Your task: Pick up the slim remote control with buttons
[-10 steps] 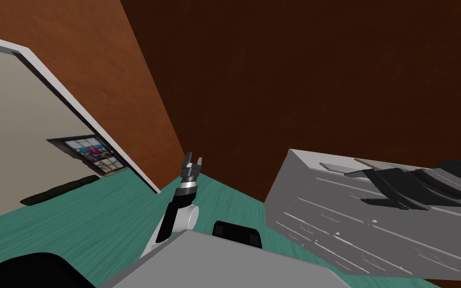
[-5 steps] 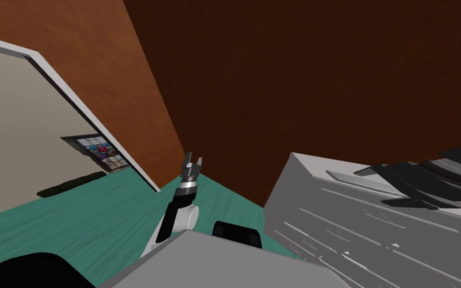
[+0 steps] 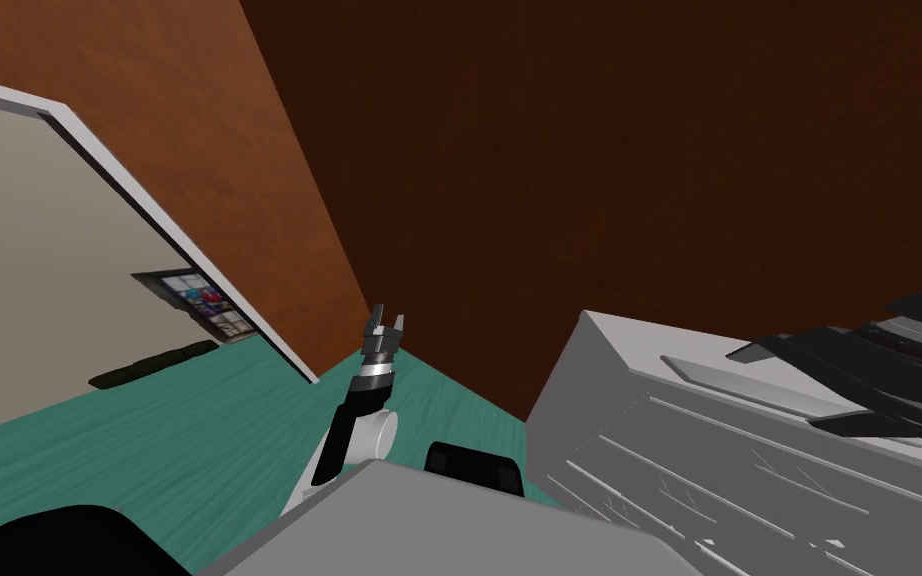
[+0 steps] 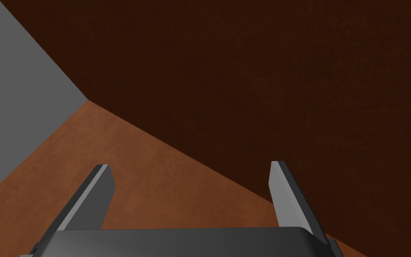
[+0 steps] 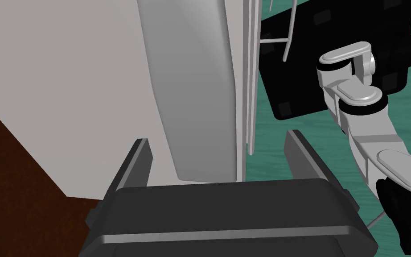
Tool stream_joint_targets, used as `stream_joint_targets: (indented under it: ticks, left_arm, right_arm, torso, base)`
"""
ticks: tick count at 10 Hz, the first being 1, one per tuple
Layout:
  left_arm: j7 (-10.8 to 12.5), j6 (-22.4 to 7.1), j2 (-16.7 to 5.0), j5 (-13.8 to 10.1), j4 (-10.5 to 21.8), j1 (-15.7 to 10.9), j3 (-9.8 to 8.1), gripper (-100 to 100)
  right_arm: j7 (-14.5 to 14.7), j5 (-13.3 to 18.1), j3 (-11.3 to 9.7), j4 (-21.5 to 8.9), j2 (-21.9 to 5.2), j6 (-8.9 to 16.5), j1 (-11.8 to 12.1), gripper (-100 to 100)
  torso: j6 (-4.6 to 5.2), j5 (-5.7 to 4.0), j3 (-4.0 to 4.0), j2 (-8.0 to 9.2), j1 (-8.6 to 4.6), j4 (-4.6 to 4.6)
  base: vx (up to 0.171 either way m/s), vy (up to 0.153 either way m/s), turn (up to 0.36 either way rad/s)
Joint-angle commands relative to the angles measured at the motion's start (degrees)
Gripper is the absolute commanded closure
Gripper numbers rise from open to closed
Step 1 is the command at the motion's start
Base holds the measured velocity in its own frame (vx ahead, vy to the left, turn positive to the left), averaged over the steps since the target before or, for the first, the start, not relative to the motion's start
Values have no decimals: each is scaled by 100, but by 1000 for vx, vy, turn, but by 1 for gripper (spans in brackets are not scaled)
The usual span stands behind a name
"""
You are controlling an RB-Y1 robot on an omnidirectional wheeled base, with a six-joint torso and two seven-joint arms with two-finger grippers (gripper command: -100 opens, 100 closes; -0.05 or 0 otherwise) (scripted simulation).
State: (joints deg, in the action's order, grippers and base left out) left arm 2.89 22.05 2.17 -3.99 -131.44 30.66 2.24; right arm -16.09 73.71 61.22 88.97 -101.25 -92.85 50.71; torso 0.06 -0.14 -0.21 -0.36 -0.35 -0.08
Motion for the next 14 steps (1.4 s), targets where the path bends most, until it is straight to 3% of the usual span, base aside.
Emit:
stream_joint_targets:
  ticks: [1,3,5,6,7,8,10,11,12,14]
  left_arm:
    - [0,0,0,0,0,0,0,0]
    - [0,0,0,0,0,0,0,0]
    - [0,0,0,0,0,0,0,0]
    - [0,0,1,0,0,0,0,0]
    - [0,0,1,0,0,-1,1,0]
    - [0,0,1,0,0,-1,1,0]
    - [0,0,1,0,0,-1,1,0]
    - [0,0,1,0,0,-1,1,0]
    - [0,0,1,0,0,-1,1,0]
    - [0,0,1,0,0,-1,1,0]
  right_arm:
    - [20,21,37,-14,-13,-183,36,-100]
    - [55,47,58,-51,-69,-545,171,-100]
    - [63,51,40,-53,-72,-693,216,-100]
    - [83,41,35,-94,-92,-609,197,-100]
    - [90,41,34,-101,-95,-634,200,0]
    - [154,101,-122,-68,10,-449,242,-100]
    - [219,162,-278,-36,115,-267,283,-100]
    - [203,129,-236,-74,55,-330,274,-100]
    - [211,133,-248,-70,61,-303,277,100]
    - [210,131,-248,-70,61,-310,278,100]
  torso:
    - [0,0,0,0,0,0]
    - [0,2,5,9,8,2]
    - [1,2,3,6,12,1]
    - [1,4,7,13,19,3]
    - [1,6,13,22,27,5]
    - [1,8,17,29,33,7]
    - [1,10,21,35,44,9]
    - [1,11,22,37,46,9]
    - [2,12,22,36,43,10]
    - [0,9,19,32,36,9]
  base:
    - [60,-58,25]
    - [63,-70,39]
    - [53,-44,11]
    - [15,-15,5]
    - [0,0,0]
    - [-2,17,75]
    - [-9,29,51]
    - [-4,14,6]
    - [0,0,0]
    - [0,0,0]
